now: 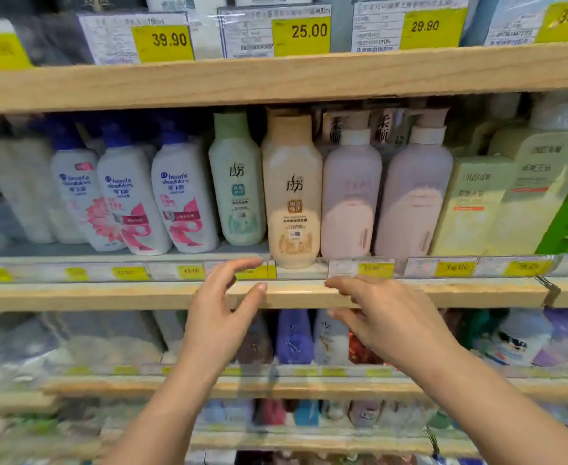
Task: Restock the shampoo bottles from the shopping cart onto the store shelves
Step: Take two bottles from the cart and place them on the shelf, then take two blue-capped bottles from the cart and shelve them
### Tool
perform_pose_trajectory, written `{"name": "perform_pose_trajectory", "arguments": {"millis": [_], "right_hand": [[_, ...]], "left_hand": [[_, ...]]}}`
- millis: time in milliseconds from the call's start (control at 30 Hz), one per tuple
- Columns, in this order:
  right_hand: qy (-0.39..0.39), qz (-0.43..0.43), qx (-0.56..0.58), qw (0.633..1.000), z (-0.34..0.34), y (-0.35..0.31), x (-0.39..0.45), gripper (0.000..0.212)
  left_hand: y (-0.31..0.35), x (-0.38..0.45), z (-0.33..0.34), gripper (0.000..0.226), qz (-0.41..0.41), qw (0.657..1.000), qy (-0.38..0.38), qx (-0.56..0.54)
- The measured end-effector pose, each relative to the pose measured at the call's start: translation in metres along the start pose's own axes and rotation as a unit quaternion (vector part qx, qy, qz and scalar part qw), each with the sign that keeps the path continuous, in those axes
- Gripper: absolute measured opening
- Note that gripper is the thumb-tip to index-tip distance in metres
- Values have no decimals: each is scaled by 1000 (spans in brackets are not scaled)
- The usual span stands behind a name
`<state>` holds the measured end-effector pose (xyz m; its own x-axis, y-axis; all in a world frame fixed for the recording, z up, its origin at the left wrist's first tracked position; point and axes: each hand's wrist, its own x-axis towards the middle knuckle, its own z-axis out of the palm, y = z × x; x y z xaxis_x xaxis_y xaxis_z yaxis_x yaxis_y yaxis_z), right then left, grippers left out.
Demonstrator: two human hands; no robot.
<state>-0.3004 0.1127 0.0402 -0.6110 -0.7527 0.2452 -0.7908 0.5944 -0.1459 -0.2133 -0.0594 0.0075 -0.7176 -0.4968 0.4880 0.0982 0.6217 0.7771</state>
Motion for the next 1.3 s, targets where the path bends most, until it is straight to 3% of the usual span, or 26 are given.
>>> {"name": "perform_pose_trajectory", "arguments": {"millis": [300, 467, 667, 800, 1033, 1300], "right_hand": [[-102, -91, 65, 988, 47, -41, -60, 38], [-177, -133, 87, 971, 79, -83, -75, 40], [-306, -162, 154, 925, 135, -192, -91, 38], [-331, -189, 198, 903, 169, -286, -111, 36], [-396, -226, 238, 858, 207, -448, -139, 31], [-427, -261, 242, 831, 230, -555, -152, 34]], "left_hand": [[1, -132, -37, 19, -126, 987, 4, 104], [-12, -192, -73, 25, -206, 957, 8, 204], [-44, -288, -163, 32, -332, 906, 42, 257], [-60, -350, -241, 33, -420, 864, 84, 265], [-89, -441, -375, 30, -497, 817, 110, 271], [-110, -481, -460, 26, -540, 794, 157, 232]]}}
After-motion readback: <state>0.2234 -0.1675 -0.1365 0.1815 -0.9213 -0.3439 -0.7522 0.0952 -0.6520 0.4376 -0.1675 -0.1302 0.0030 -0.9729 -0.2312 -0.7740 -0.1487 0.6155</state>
